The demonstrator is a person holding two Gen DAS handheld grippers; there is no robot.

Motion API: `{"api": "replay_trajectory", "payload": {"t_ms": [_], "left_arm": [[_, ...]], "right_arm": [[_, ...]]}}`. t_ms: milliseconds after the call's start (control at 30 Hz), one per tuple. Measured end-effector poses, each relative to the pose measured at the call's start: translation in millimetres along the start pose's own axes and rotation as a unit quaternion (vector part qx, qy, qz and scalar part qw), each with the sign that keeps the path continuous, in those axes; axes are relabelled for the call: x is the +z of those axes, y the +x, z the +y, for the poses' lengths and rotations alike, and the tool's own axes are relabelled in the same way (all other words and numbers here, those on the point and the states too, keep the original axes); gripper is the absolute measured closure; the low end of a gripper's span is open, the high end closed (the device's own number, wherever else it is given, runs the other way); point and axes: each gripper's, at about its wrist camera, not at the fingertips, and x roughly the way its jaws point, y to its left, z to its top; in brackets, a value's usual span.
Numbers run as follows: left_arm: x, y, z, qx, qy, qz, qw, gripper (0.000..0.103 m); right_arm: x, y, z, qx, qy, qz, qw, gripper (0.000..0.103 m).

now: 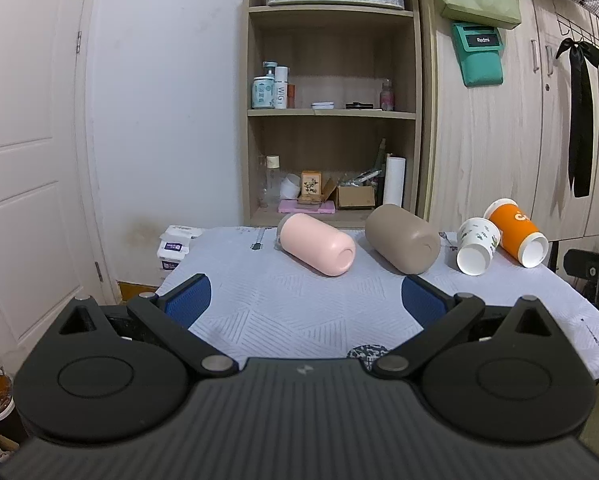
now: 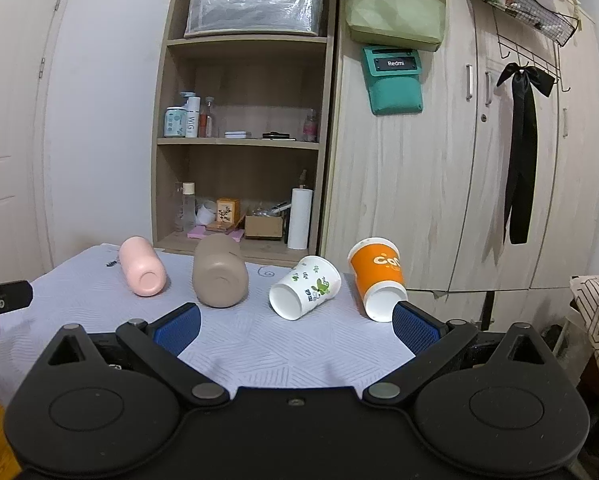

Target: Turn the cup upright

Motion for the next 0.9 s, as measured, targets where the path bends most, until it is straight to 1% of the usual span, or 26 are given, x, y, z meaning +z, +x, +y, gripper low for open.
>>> {"api": "replay_trajectory", "payload": {"t_ms": [333, 900], "left_arm": [[-0.3, 2.5, 2.2, 0.007, -0.002, 0.009, 0.9999, 0.000], [1.8, 4.9, 1.3, 0.008, 0.001, 0.016, 0.9998, 0.000]], "right_arm": [[0.8, 1.0, 4.7, 0.013, -0.010, 0.003, 1.000, 0.000], [-0.7, 4.7, 6.5, 0.015, -0.020, 0.011, 1.000, 0.000]]}}
